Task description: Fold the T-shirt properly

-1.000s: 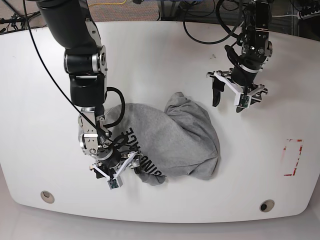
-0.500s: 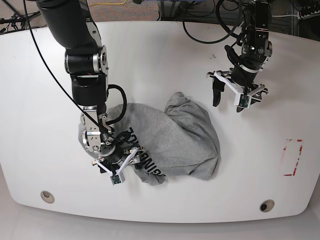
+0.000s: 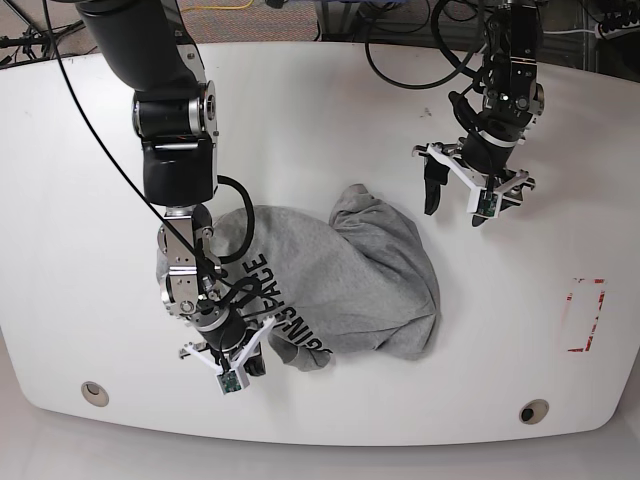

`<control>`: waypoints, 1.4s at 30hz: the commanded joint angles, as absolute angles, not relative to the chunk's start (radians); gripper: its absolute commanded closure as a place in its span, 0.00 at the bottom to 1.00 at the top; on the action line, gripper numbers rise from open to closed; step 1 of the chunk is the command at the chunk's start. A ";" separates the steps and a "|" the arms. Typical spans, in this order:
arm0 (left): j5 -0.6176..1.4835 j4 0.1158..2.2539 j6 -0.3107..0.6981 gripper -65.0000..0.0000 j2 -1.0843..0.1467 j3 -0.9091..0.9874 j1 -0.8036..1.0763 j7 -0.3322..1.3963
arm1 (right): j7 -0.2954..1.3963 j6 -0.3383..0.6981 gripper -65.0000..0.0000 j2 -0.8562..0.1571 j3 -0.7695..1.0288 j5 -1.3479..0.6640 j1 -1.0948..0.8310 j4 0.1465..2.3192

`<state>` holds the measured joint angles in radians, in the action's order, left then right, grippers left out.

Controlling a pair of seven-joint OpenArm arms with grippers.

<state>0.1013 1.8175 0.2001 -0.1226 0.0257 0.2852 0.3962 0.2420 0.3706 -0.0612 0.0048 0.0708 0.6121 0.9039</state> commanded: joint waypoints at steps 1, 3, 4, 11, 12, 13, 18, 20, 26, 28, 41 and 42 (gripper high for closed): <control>0.101 1.839 0.203 0.34 -0.125 0.025 0.279 0.374 | 0.226 0.374 1.00 -0.064 0.007 0.063 0.645 0.925; 0.108 1.839 0.199 0.34 -0.125 0.029 0.284 0.372 | 0.226 0.385 1.00 -0.069 0.008 0.062 0.650 0.929; 0.107 1.839 0.199 0.34 -0.123 0.029 0.284 0.372 | 0.226 0.384 1.00 -0.069 0.008 0.063 0.652 0.930; 0.105 1.840 0.199 0.34 -0.120 0.027 0.286 0.375 | 0.224 0.384 0.99 -0.073 0.009 0.063 0.663 0.936; 0.104 1.839 0.199 0.34 -0.120 0.026 0.283 0.374 | 0.224 0.388 0.98 -0.074 0.009 0.062 0.661 0.938; 0.103 1.839 0.199 0.34 -0.121 0.025 0.281 0.373 | 0.224 0.393 0.97 -0.074 0.010 0.060 0.659 0.940; 0.103 1.838 0.198 0.34 -0.123 0.026 0.281 0.371 | 0.227 0.395 0.91 -0.075 0.010 0.061 0.656 0.957; 0.104 1.837 0.198 0.34 -0.122 0.026 0.282 0.371 | 0.229 0.396 0.90 -0.077 0.009 0.060 0.651 0.972; 0.106 1.839 0.197 0.34 -0.117 0.024 0.281 0.373 | 0.243 0.399 0.97 -0.078 0.014 0.051 0.575 1.115; 0.105 1.839 0.197 0.34 -0.117 0.023 0.281 0.373 | 0.249 0.400 0.98 -0.077 0.015 0.048 0.550 1.168; 0.103 1.838 0.198 0.34 -0.109 0.012 0.248 0.375 | 0.348 0.393 0.95 -0.049 0.022 0.039 0.343 1.439; 0.103 1.838 0.198 0.34 -0.107 0.011 0.244 0.376 | 0.368 0.393 0.93 -0.047 0.022 0.038 0.331 1.453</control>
<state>0.1009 1.8194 0.1989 -0.1081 0.0120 0.2588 0.4000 0.3683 0.3992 -0.0448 0.0185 0.0486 0.3279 1.3987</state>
